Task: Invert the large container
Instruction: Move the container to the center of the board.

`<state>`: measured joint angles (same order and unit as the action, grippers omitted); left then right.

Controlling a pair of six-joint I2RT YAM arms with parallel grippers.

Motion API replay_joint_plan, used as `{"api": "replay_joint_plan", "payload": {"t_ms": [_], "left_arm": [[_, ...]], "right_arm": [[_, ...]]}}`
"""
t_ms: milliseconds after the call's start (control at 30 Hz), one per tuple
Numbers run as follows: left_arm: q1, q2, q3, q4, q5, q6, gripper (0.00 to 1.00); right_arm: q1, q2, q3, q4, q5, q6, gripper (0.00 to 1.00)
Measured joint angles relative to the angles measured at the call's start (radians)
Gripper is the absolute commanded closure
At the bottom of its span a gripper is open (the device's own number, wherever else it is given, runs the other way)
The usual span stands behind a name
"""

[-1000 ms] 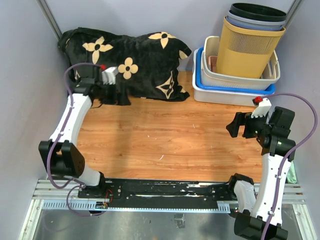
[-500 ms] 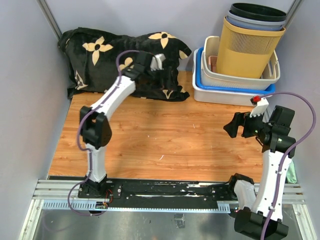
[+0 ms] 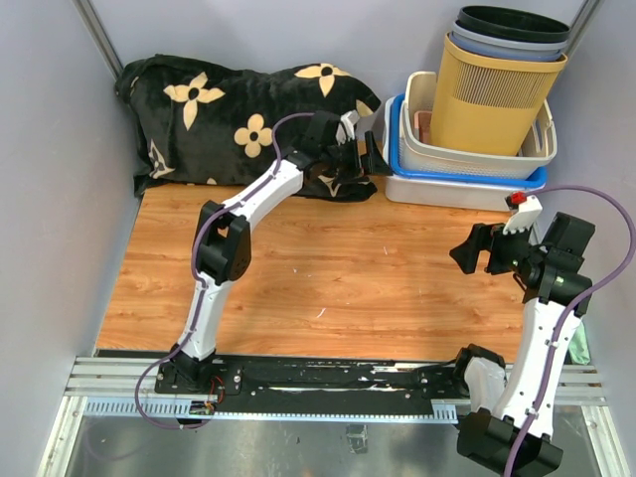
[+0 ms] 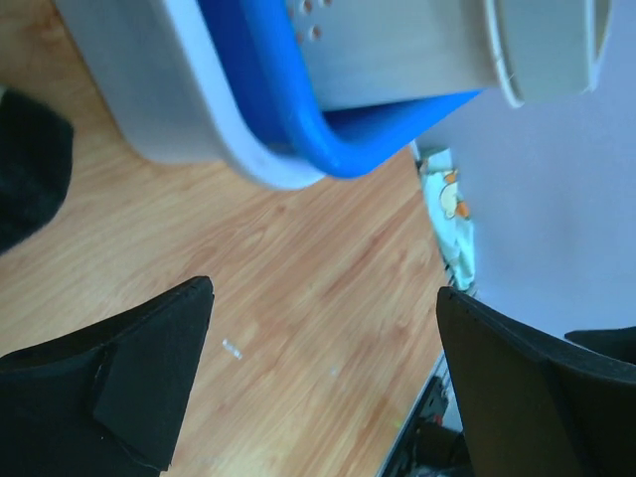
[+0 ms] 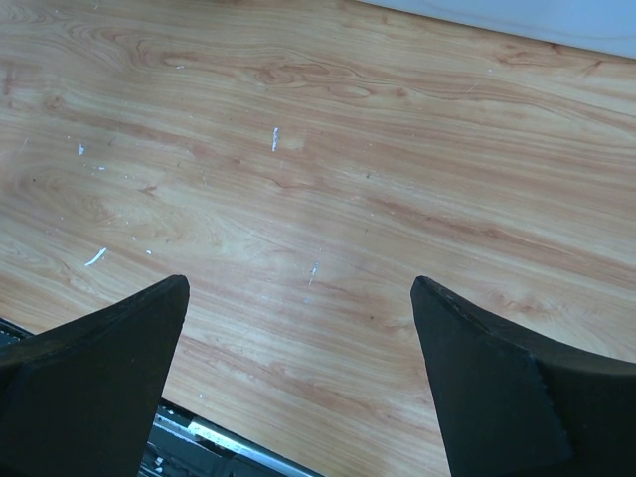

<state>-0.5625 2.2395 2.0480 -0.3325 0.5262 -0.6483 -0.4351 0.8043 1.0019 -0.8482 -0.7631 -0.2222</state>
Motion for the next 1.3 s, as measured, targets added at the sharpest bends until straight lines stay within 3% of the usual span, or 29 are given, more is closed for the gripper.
{"api": "replay_joint_plan", "payload": {"t_ms": [233, 467, 533, 700, 800, 933, 1133, 1300], "left_arm": [[-0.001, 0.063, 0.0, 0.24, -0.048, -0.144, 0.01], [-0.019, 0.206, 0.082, 0.309, -0.167, -0.182, 0.03], [-0.029, 0.215, 0.101, 0.309, -0.208, -0.167, 0.18], [-0.053, 0.237, 0.148, 0.332, -0.254, -0.161, 0.76], [-0.051, 0.237, 0.154, 0.314, -0.267, -0.267, 0.98], [-0.046, 0.237, 0.174, 0.277, -0.27, -0.312, 1.0], [-0.051, 0.233, 0.169, 0.271, -0.27, -0.265, 1.0], [-0.071, 0.131, 0.032, 0.247, -0.249, -0.176, 1.0]], "right_arm": [[-0.012, 0.0, 0.0, -0.006, -0.015, -0.01, 0.03], [-0.013, -0.002, 0.0, -0.011, -0.02, -0.015, 0.03], [-0.013, -0.003, 0.0, -0.013, -0.022, -0.016, 0.03], [-0.013, -0.019, 0.0, -0.014, -0.022, -0.017, 0.03], [-0.014, -0.027, 0.0, -0.016, -0.022, -0.018, 0.03], [-0.015, -0.033, 0.0, -0.017, -0.022, -0.018, 0.03], [-0.015, -0.045, 0.0, -0.017, -0.023, -0.019, 0.04], [-0.015, -0.076, 0.0, -0.017, -0.022, -0.02, 0.03]]}}
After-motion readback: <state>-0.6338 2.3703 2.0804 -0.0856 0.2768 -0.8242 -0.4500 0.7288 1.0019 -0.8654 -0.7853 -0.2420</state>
